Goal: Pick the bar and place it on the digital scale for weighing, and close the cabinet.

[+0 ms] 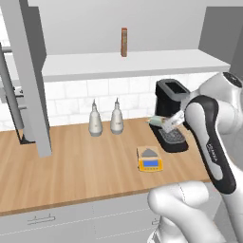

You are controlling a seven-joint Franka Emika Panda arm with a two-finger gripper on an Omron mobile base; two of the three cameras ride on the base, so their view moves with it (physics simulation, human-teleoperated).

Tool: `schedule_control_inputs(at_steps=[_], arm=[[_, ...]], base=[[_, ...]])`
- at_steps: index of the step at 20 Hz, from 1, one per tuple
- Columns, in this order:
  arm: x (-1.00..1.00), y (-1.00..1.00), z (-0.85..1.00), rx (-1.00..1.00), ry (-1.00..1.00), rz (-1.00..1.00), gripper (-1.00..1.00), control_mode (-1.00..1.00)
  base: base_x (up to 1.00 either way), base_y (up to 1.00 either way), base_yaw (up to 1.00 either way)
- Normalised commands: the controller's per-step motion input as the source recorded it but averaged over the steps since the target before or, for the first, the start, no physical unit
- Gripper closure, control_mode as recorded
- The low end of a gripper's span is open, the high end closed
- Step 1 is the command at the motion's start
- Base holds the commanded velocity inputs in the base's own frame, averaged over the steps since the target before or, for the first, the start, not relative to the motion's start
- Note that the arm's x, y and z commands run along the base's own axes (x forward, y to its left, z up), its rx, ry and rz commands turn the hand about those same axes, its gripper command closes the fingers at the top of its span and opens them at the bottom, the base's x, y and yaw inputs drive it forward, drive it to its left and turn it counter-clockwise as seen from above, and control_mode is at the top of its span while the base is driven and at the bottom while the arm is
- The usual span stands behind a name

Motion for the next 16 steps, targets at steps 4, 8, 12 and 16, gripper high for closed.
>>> schedule_control_inputs(at_steps=[4,8,12,16], arm=[[0.00,-0.05,-0.88,-0.14,-0.11,0.33,1.00,-1.00],[0.00,-0.21,-0.64,-0.06,-0.11,0.32,1.00,-1.00],[0.06,-0.27,-0.59,-0.03,-0.15,0.19,1.00,-1.00],[0.25,-0.27,-0.49,0.00,-0.17,0.13,1.00,-1.00]], base=[[0.00,0.00,0.00],[0.00,0.00,0.00],[0.00,0.00,0.00],[0.00,0.00,0.00]])
